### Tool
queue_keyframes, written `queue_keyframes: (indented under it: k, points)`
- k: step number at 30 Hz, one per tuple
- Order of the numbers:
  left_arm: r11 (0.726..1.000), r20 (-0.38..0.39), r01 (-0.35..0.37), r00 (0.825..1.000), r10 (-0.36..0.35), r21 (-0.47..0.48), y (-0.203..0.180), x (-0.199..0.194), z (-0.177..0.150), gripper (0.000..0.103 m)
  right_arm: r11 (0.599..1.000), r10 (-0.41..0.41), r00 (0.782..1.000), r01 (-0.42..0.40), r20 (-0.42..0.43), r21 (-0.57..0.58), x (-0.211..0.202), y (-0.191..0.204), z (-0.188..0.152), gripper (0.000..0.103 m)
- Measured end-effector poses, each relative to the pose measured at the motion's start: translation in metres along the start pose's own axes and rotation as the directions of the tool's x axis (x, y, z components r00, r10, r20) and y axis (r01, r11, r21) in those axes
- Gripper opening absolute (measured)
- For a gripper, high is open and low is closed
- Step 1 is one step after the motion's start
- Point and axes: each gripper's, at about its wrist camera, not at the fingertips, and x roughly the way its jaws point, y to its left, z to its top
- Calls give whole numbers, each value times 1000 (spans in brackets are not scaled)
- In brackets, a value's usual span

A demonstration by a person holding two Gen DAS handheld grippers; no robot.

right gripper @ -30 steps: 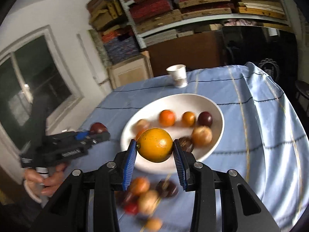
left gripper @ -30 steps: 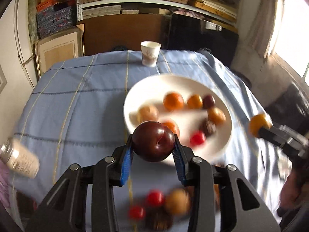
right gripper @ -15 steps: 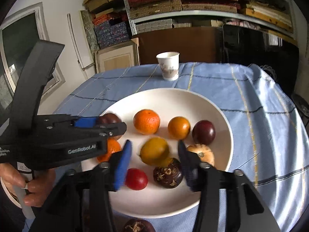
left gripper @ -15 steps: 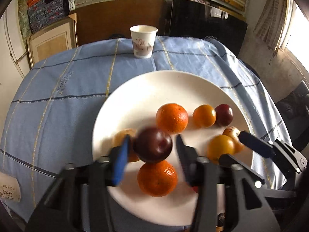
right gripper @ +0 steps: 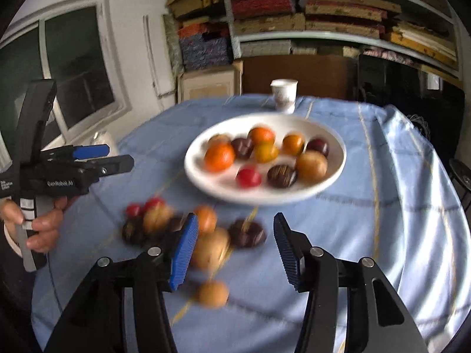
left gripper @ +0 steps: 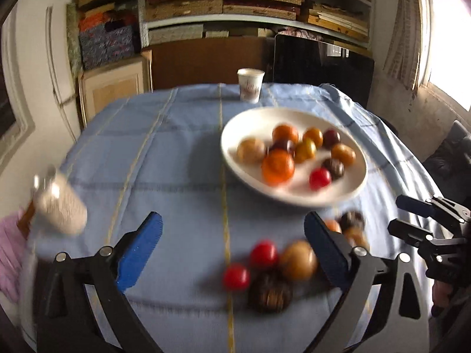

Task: Organize fruits
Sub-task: 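Grasp a small brown round fruit with the right tool while the left tool grasps the carved dark fruit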

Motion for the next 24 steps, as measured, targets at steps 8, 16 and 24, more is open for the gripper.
queue_keyframes:
  k: [8,16,24]
  points:
    - [996,-24,56,998,-58,-72,19,-10,-44,95,998,11,991,-19,-135,-59,11,21,-28,53]
    - [998,-21,60,998,-60,-20,10,-12,-51,95,997,35,983,-47,-178,-59,17,26,-34,44]
    - [999,-28,50,998,-50,3,5,-10,-52,95,997,32,981,-44,-192,-58,19,26,-36,43]
